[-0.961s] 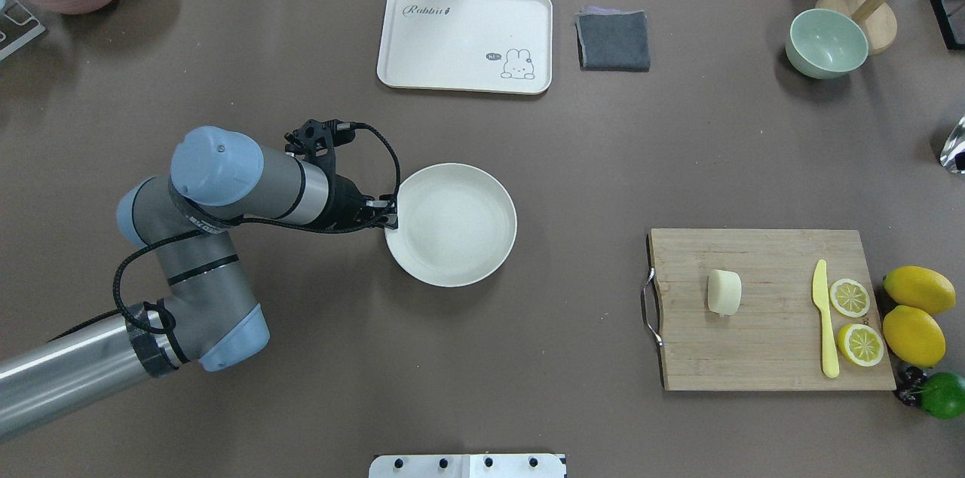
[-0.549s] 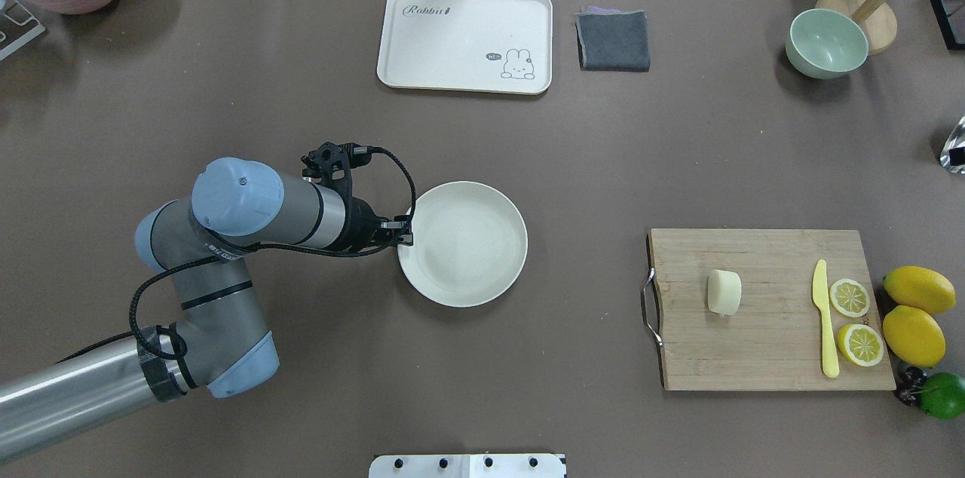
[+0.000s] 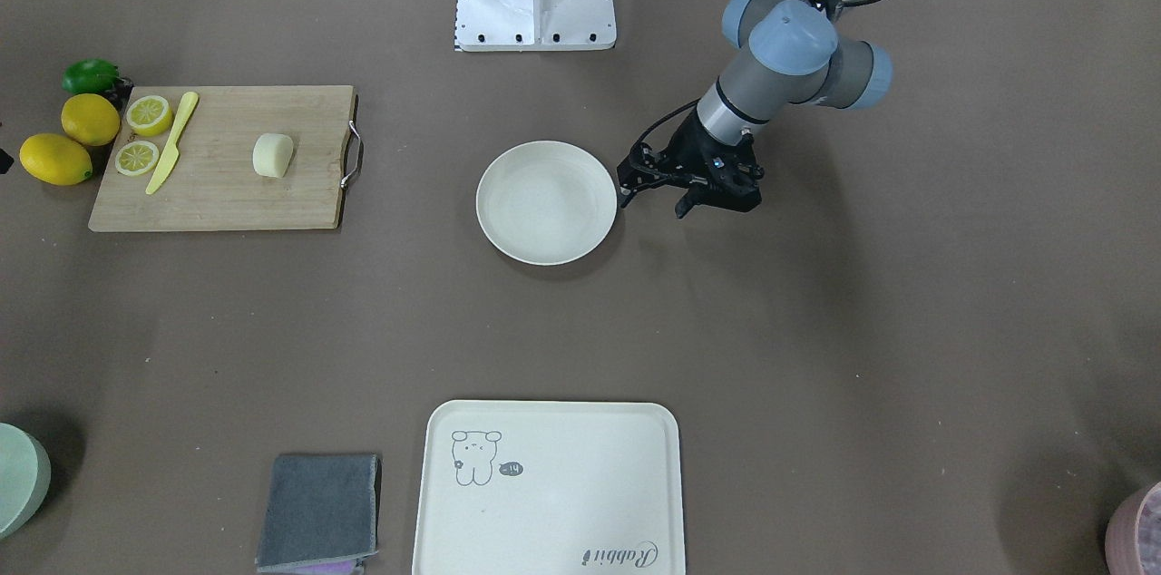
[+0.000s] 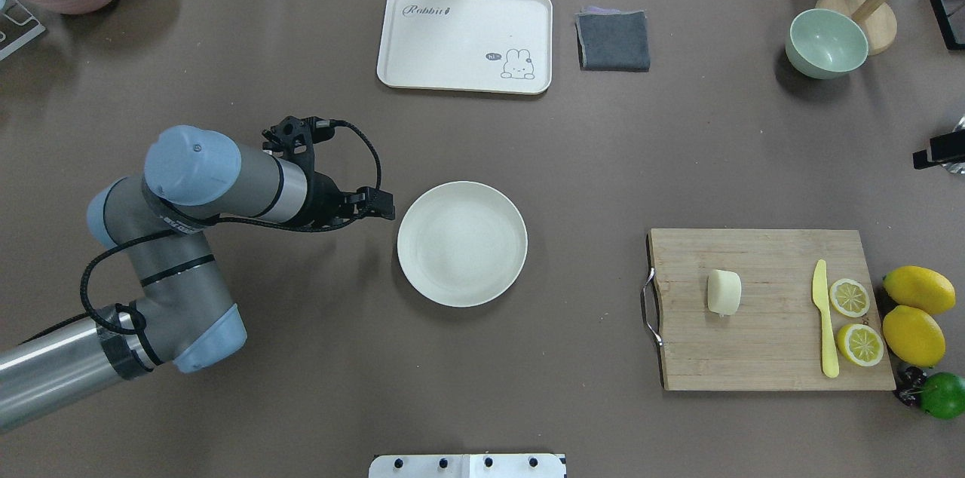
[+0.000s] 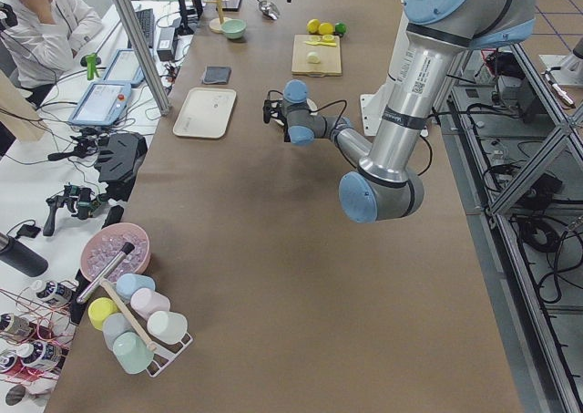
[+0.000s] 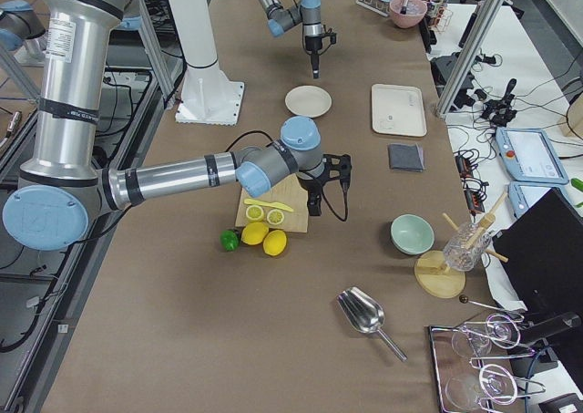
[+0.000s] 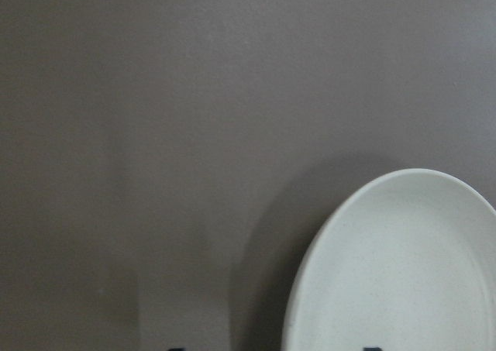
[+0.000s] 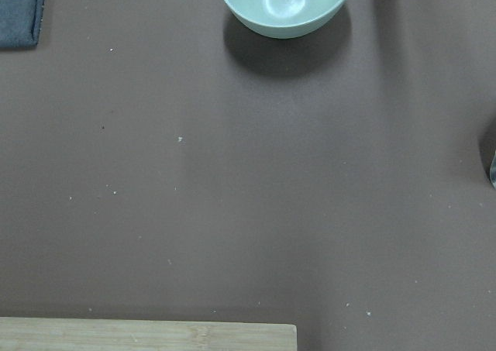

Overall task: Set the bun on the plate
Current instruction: 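Withdraw the left gripper while the right gripper moves toward the cutting board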

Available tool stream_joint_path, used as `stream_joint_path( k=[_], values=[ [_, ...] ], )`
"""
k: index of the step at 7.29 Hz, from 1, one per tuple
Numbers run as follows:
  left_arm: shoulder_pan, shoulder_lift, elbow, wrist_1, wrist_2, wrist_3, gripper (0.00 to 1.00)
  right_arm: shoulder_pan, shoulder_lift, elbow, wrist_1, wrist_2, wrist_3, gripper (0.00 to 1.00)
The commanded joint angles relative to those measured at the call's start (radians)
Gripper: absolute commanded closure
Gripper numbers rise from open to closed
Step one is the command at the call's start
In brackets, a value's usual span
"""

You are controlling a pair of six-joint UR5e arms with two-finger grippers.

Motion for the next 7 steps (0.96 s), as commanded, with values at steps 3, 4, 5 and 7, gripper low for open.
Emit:
stream_joint_path(
  k=[3,4,5,7],
  values=[
    [-0.305,0.124,-0.036,0.097,-0.236,0.348,0.02,-0.25,-0.003,0.084,-0.003,-0.173,0.266,0.0],
    [-0.36,0.145,-0.038,0.157,-0.241,0.448,0.02,-0.307,-0.003,0.116,-0.006,-0.207,0.324,0.0],
    [-0.424,0.176,-0.053,0.232,-0.26,0.594,0.02,-0.361,-0.004,0.146,-0.012,-0.236,0.378,0.0],
    [-0.61,0.224,-0.061,0.403,-0.333,0.95,0.02,-0.49,-0.003,0.18,-0.014,-0.331,0.488,0.0]
  ],
)
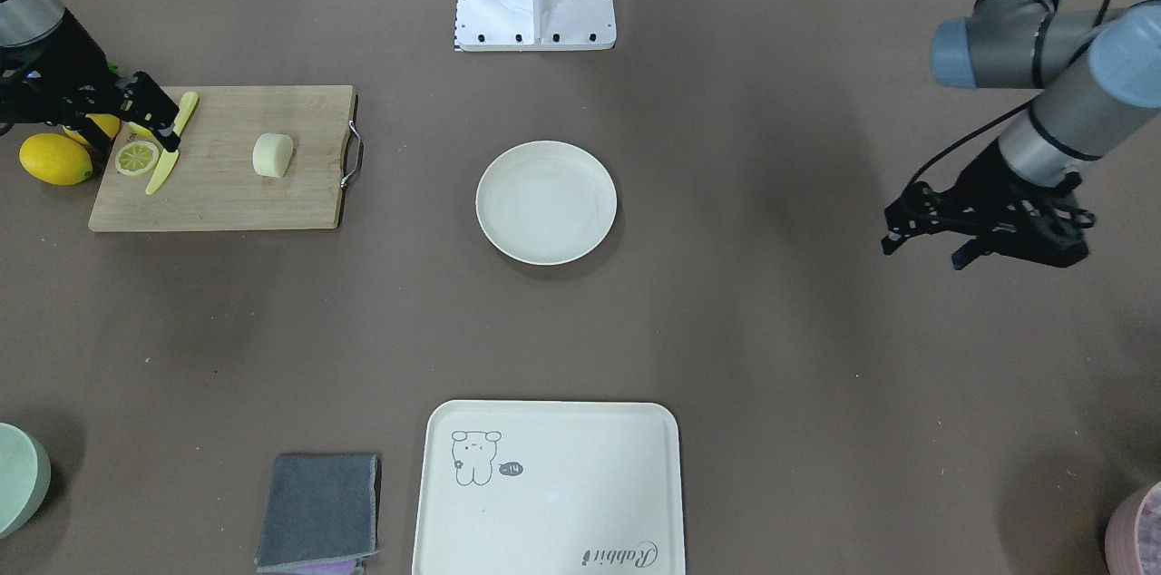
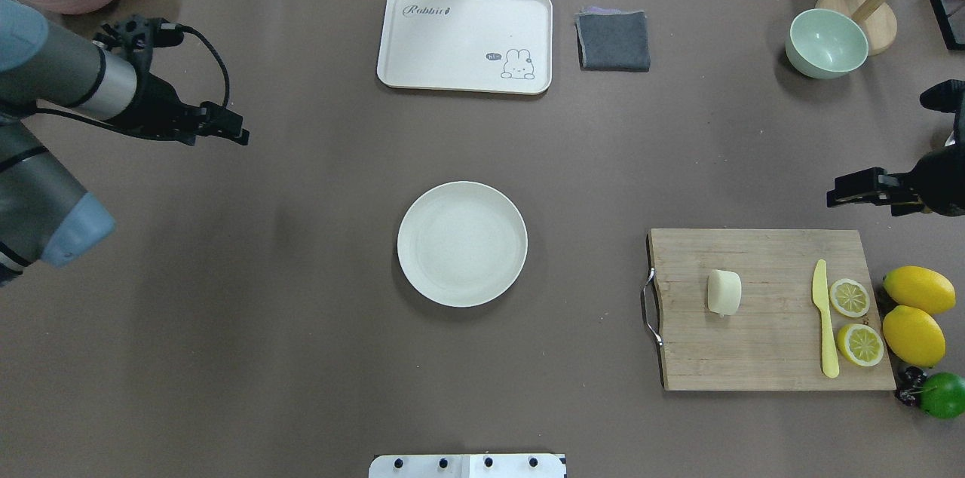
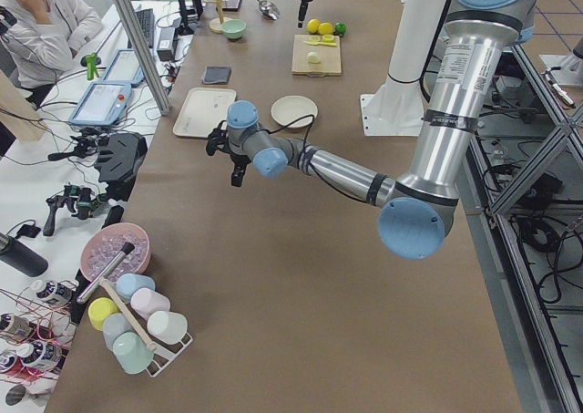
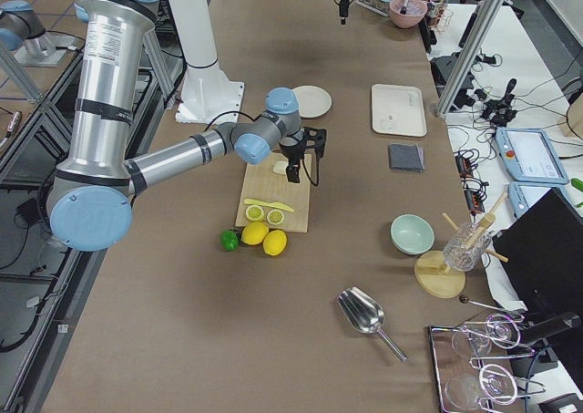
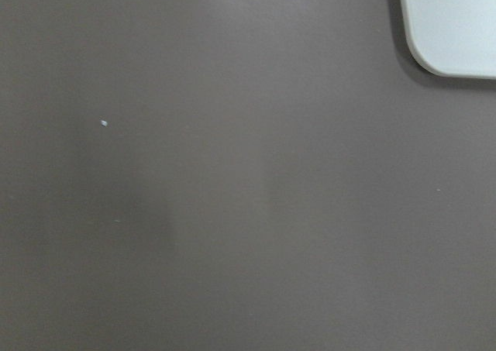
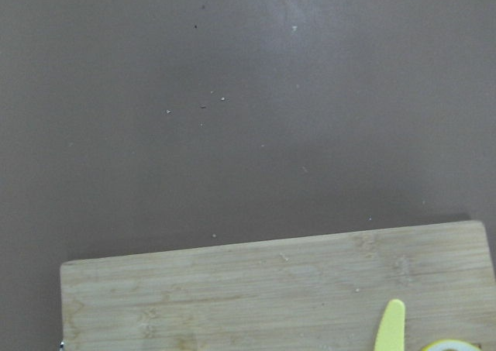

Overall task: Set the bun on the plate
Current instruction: 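Withdraw the left gripper while the right gripper moves toward the cutting board, then lower the right gripper onto the white bun and close on it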

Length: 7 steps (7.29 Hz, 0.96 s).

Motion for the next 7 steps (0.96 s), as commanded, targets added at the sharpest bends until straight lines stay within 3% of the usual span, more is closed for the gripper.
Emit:
stream_joint_path(
  k=[1,3,5,7],
  values=[
    [-0.222,0.059,0.001,0.223,-0.072,0.435,0.02,-0.113,-0.001,0.023,-0.002,-0.071,0.069,0.0],
    [-0.279,0.143,0.004,0.305,-0.083,0.63,0.02,-0.19,0.029,0.017,-0.032,-0.125,0.075,0.0],
    [-0.286,0.18,0.028,0.284,-0.086,0.635,0.02,-0.211,0.182,-0.085,-0.114,-0.153,0.153,0.01],
    [-0.287,0.191,0.028,0.267,-0.083,0.629,0.02,-0.269,0.195,-0.112,-0.108,-0.203,0.195,0.01]
  ],
)
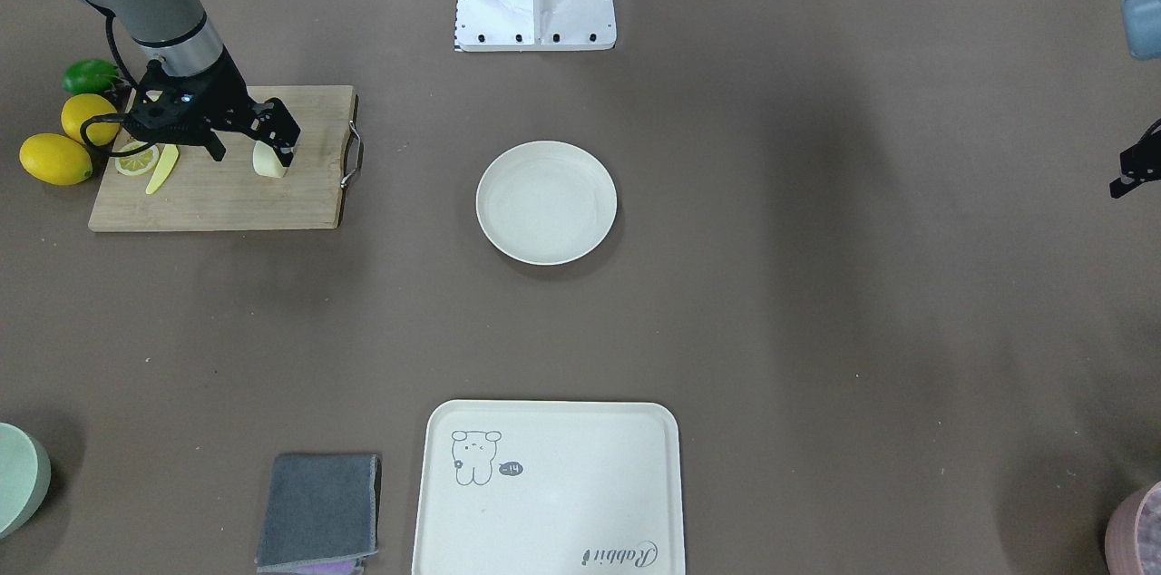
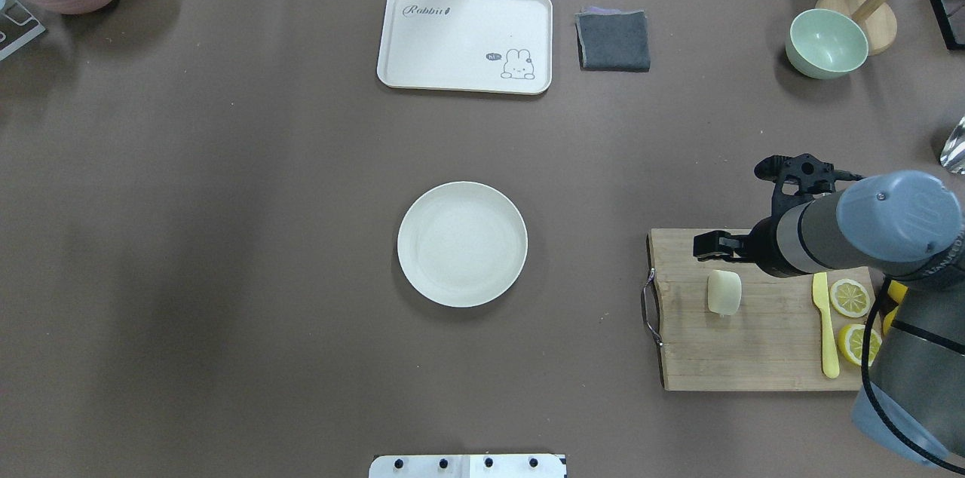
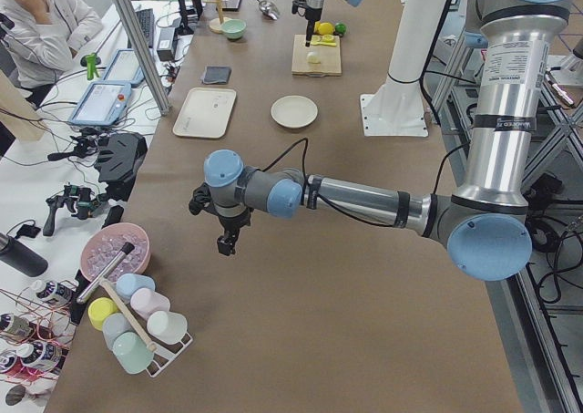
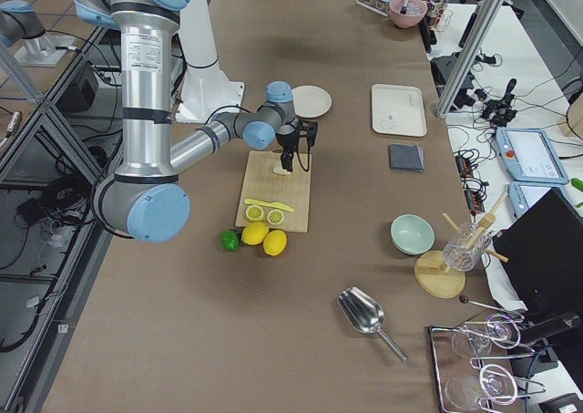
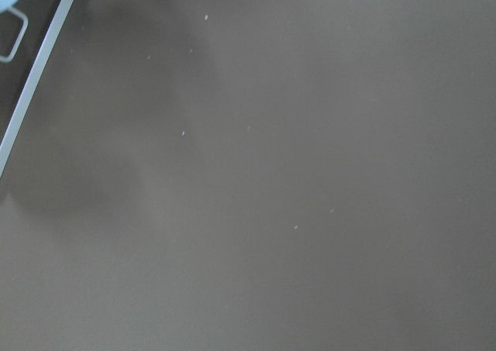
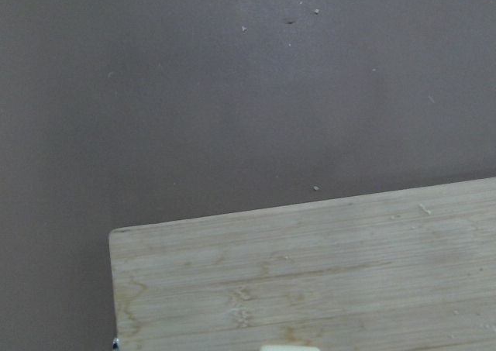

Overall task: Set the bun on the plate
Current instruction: 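Lower the right gripper onto the white bun and close on it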

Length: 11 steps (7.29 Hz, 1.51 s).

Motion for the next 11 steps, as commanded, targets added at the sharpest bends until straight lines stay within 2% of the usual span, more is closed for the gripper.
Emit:
stream_joint_path(
  k=[1,4,5,7,8,11],
  values=[
    [-0.002,0.01,0.0,-0.008,0.001,-0.005,0.02,-0.045,0.005,-0.018,-0.001,-0.029,0.018,0.01],
    [-0.002,0.01,-0.006,-0.008,0.001,-0.005,0.02,-0.074,-0.02,-0.018,0.002,-0.037,0.007,0.02],
    [-0.002,0.01,-0.006,-0.008,0.001,-0.005,0.02,-0.082,-0.023,-0.018,0.002,-0.044,0.007,0.14],
    [-0.002,0.01,-0.006,-0.009,0.001,-0.004,0.02,-0.082,-0.029,-0.014,0.002,-0.052,0.019,0.5],
    [-0.002,0.01,-0.006,-0.008,0.001,-0.003,0.02,-0.082,-0.025,-0.012,0.002,-0.051,0.021,0.59],
    [-0.002,0.01,-0.003,-0.008,0.001,-0.003,0.02,-0.082,-0.015,0.0,0.001,-0.045,0.021,0.61]
  ],
)
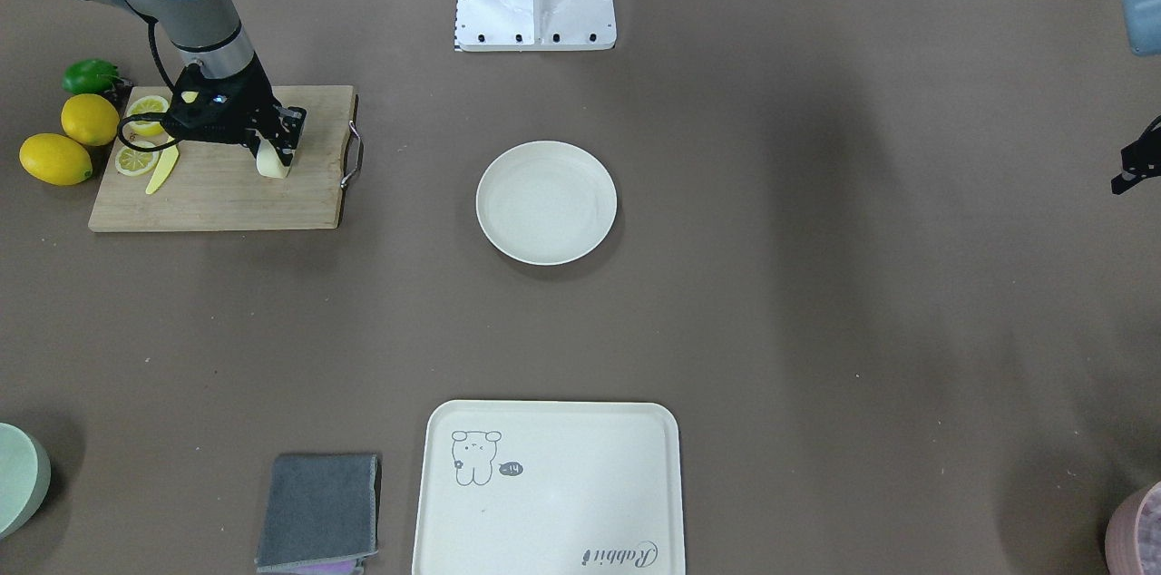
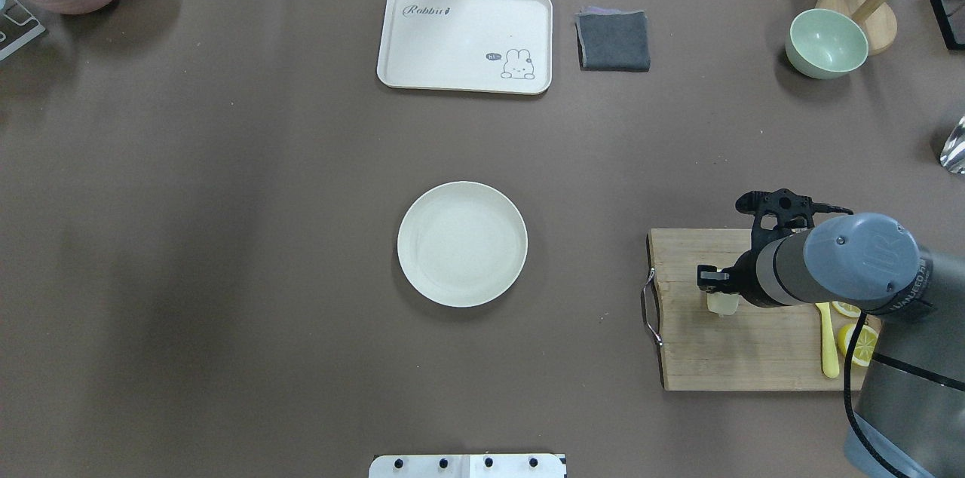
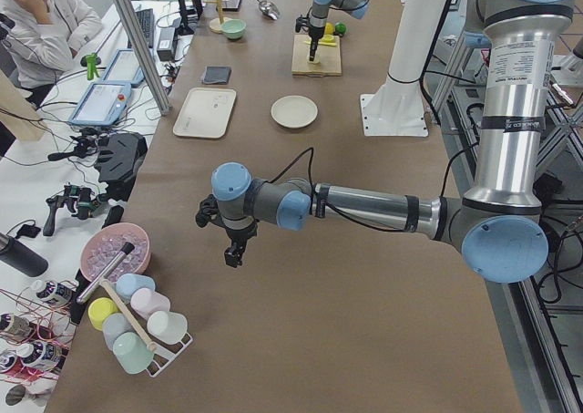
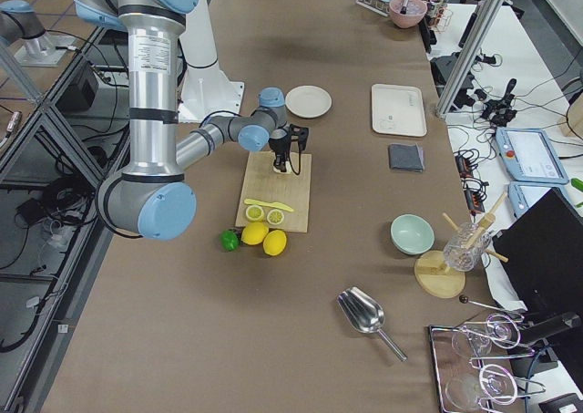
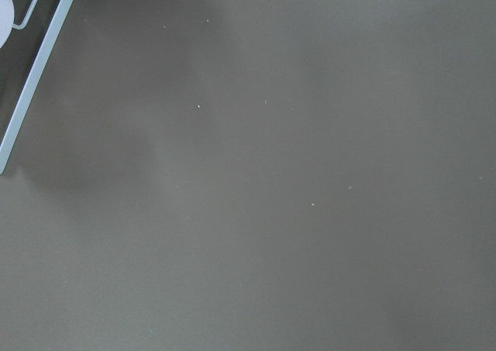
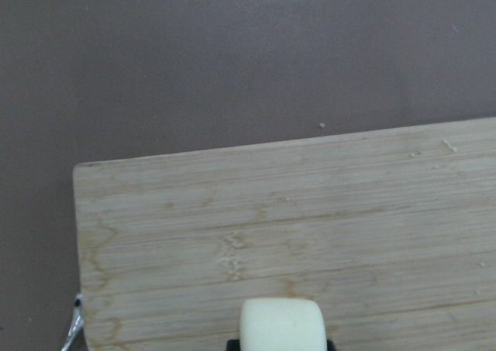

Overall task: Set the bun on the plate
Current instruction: 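Lower the right gripper onto the white bun and close on it, then lift the bun with the right gripper and carry it over the plate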

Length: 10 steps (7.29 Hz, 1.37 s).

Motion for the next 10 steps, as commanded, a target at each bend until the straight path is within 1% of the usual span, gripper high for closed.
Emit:
stream_joint_path(
  k=[1,2,3,5,6,7,9,10],
  values=[
    [0.0,0.0,0.002,0.0,0.0,0.0,0.02,0.008,0.003,0.03,-0.009,0.011,0.0,0.61],
    [0.0,0.0,0.002,0.0,0.0,0.0,0.02,0.011,0.017,0.038,-0.013,0.013,0.0,0.61],
    [0.0,0.002,0.005,0.0,0.002,0.0,0.02,0.009,0.056,0.029,-0.029,0.01,0.002,0.6],
    [-0.009,0.02,0.005,0.003,-0.002,0.002,0.02,0.002,0.232,0.029,-0.239,0.003,0.05,0.6],
    [-0.017,0.047,0.002,0.003,-0.003,0.003,0.02,-0.014,0.335,0.009,-0.31,-0.003,0.101,0.6],
    [-0.041,0.052,0.001,0.006,-0.006,0.005,0.02,-0.031,0.441,-0.043,-0.348,-0.009,0.142,0.59],
    [-0.048,0.06,-0.001,0.011,-0.005,0.006,0.02,-0.078,0.677,-0.222,-0.383,-0.061,0.241,0.59],
    [-0.048,0.061,0.002,0.011,-0.005,0.005,0.02,-0.098,0.778,-0.325,-0.379,-0.09,0.284,0.59]
  ],
)
